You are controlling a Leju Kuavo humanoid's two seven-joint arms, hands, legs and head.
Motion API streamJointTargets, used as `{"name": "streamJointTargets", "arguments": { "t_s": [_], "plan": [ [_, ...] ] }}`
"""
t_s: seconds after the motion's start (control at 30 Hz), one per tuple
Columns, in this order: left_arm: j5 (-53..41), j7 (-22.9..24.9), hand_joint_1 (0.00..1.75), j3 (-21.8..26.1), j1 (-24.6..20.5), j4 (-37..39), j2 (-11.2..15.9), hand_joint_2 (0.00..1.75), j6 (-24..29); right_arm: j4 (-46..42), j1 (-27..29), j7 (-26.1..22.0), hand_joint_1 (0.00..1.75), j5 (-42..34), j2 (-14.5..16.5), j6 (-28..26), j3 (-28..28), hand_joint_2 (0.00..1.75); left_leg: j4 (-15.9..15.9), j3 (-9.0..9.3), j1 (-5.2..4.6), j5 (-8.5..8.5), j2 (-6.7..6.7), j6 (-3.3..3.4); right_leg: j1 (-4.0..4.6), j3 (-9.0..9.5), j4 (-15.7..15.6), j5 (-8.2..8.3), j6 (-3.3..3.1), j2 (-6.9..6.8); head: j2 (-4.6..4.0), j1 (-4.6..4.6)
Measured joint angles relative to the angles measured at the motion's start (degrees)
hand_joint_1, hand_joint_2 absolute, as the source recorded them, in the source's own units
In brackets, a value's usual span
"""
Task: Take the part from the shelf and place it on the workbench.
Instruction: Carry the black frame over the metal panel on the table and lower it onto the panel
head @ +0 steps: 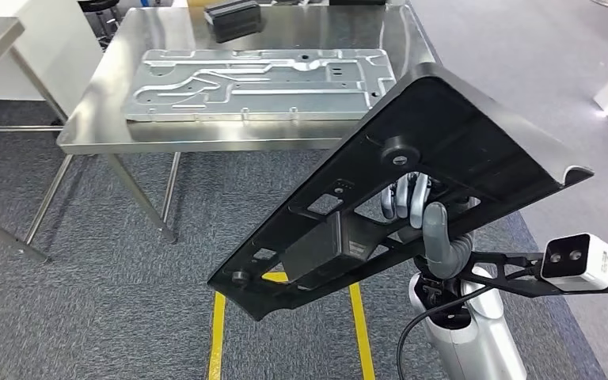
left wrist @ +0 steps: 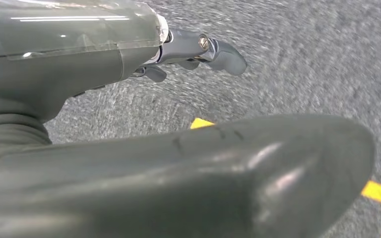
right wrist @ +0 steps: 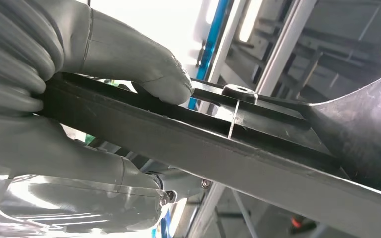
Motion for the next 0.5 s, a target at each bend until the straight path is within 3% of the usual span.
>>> {"name": "streamJointTargets", "arguments": {
  "t_s": [0.07,0.13,0.17,0.2,0.27,0.33,0.4,0.47,0.5],
  "plan": [
    [0.1,-0.03,0.0,0.07,-0.02,0.0,-0.01,0.0,0.09,0.12,-0.21,0.0,1.75,0.06,0.14,0.0,0.0,1.75,4.98,-2.16,0.19,-2.97,-2.8,-0.35,-0.34,0.38,-0.52,0.3,-0.5,1.12,0.0,0.0],
    [0.14,-0.02,0.0,0.28,0.22,0.0,0.02,0.0,0.14,0.35,-0.28,0.03,1.75,0.14,0.31,0.0,0.0,1.75,12.87,-6.11,0.23,-6.23,-4.46,-0.54,-0.31,0.33,-0.44,0.3,-0.74,2.53,0.0,0.0],
    [0.14,-0.02,0.0,0.43,0.33,0.0,0.04,0.0,0.14,0.48,-0.23,0.05,1.75,0.17,0.34,0.0,0.0,1.75,15.25,-7.47,0.23,-6.59,-4.68,-0.62,-0.29,0.31,-0.32,0.27,-0.76,3.34,0.0,0.0],
    [0.14,-0.01,0.0,0.57,0.4,0.0,0.04,0.0,0.14,0.59,-0.22,0.07,1.75,0.18,0.35,0.0,0.0,1.75,15.44,-7.84,0.24,-5.76,-4.76,-0.64,-0.28,0.29,-0.16,0.21,-0.73,4.15,0.0,0.0],
    [0.14,-0.01,0.0,0.78,0.39,0.0,0.04,0.0,0.13,0.71,-0.22,0.05,1.75,0.19,0.36,-0.01,0.0,1.75,9.36,-5.45,0.31,-1.48,-5.38,-0.51,-0.31,0.32,0.32,-0.03,-0.53,5.69,0.0,0.0],
    [0.13,0.01,0.0,0.9,0.32,0.0,0.12,0.0,0.12,0.74,-0.24,-0.04,1.75,0.36,0.37,-0.14,0.0,1.75,2.38,-2.4,0.36,1.33,-7.26,-0.21,-0.27,0.13,0.9,-0.34,-0.12,6.98,0.0,0.01],
    [0.07,0.06,0.0,0.94,0.29,0.0,0.22,0.0,0.07,0.74,-0.22,-0.11,1.75,0.73,0.38,-0.56,0.01,1.75,0.22,-1.47,0.22,1.51,-8.05,0.26,-0.37,-0.26,1.16,-0.38,0.48,8.0,0.0,0.01],
    [-0.08,0.08,0.0,0.95,0.24,0.0,0.34,0.0,-0.2,0.73,-0.15,-0.13,1.75,0.98,0.37,-1.02,0.01,1.75,-0.01,-1.41,0.11,1.76,-7.14,0.93,-0.56,-0.48,1.05,-0.22,1.15,8.65,0.0,0.0],
    [-0.17,0.09,0.0,0.96,0.15,-0.01,0.47,0.0,-0.5,0.7,-0.11,-0.17,1.75,1.13,0.35,-1.24,0.0,1.75,-0.3,-1.29,0.15,1.93,-6.7,1.35,-0.53,-0.68,1.47,-0.53,1.45,7.75,0.0,0.01]
  ]
}}
